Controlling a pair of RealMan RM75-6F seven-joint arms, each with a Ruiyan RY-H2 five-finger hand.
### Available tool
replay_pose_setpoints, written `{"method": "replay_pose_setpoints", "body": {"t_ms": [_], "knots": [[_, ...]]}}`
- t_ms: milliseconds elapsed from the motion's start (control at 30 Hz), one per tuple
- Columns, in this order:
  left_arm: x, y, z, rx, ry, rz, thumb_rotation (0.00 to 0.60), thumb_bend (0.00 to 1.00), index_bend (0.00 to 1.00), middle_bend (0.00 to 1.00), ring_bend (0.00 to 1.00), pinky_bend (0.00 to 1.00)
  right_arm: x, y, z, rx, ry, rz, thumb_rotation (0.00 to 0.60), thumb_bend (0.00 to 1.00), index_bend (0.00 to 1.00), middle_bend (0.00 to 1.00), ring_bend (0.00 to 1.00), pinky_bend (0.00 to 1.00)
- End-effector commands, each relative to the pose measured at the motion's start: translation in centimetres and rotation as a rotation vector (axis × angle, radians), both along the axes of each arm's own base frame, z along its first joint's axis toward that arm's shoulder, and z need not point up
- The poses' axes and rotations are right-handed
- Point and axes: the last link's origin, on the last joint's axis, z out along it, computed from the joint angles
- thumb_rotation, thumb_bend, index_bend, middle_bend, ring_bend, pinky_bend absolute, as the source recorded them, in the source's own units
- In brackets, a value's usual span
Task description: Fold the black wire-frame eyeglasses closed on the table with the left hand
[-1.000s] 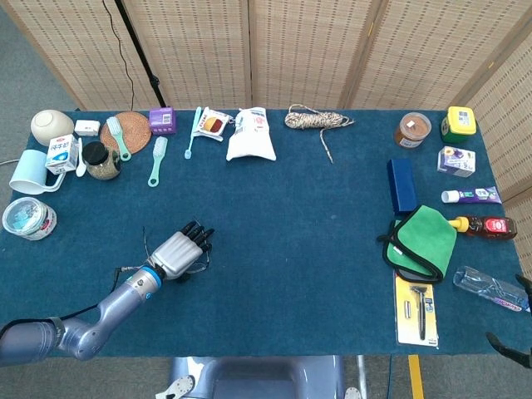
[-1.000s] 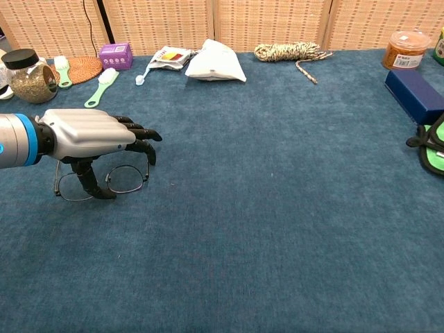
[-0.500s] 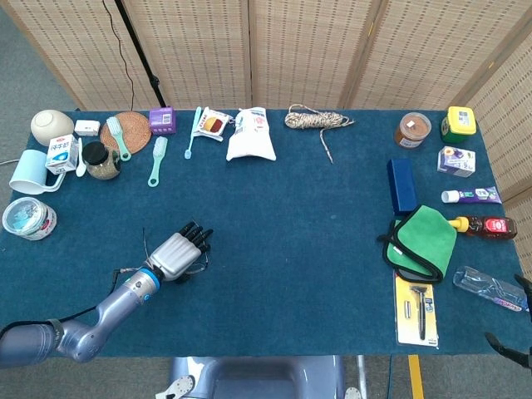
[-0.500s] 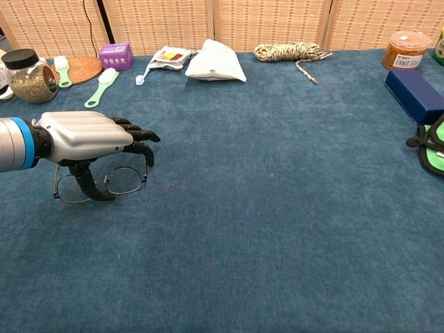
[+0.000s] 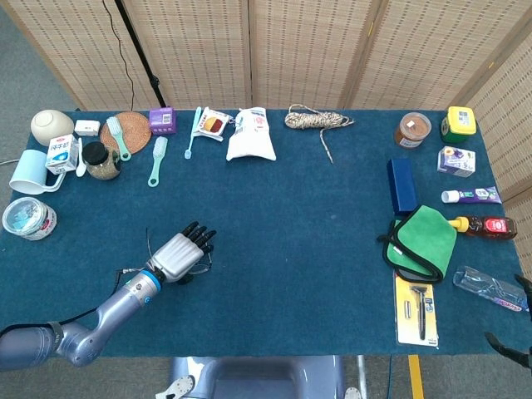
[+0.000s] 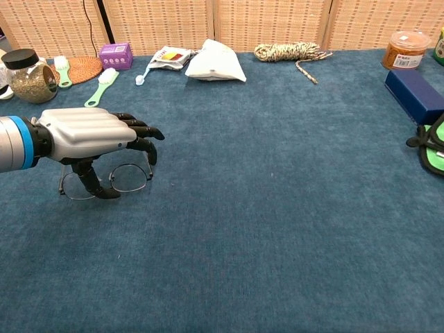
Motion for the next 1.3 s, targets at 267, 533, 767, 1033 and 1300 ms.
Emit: {"method": "replay_pose_setpoints", "body": {"t_ms": [267, 533, 767, 1033, 1300], "knots": [[0.5, 0.0, -0.1, 0.004, -0.015, -0.01, 0.502, 0.27, 0.68, 0.08, 0.0, 0.0, -0.1, 0.1, 0.1, -0.004, -0.001, -0.002, 0.6, 0.0, 0.12, 0.03, 0.02, 0.15], [0.8, 0.3, -0.4, 0.013, -0.014, -0.018, 0.5, 0.27, 0.6, 0.04, 0.0, 0.0, -0.2, 0.1, 0.1, -0.005, -0.005, -0.001, 0.6, 0.0, 0.12, 0.03, 0.02, 0.15], [1.0, 1.0, -0.7, 0.052, 0.01, -0.028, 0.503, 0.27, 0.48, 0.0, 0.0, 0.0, -0.3, 0.3, 0.2, -0.011, -0.007, -0.005, 0.6, 0.0, 0.12, 0.03, 0.02, 0.15], [1.0, 1.5, -0.7, 0.075, 0.027, -0.022, 0.505, 0.27, 0.25, 0.0, 0.0, 0.0, -0.2, 0.3, 0.2, -0.014, -0.006, -0.003, 0.6, 0.0, 0.12, 0.03, 0.02, 0.15], [0.3, 1.0, 1.7, 0.115, -0.019, -0.021, 0.506, 0.27, 0.1, 0.0, 0.0, 0.0, 0.0, 0.1, 0.1, -0.009, -0.008, 0.006, 0.6, 0.0, 0.12, 0.03, 0.02, 0.15]]}}
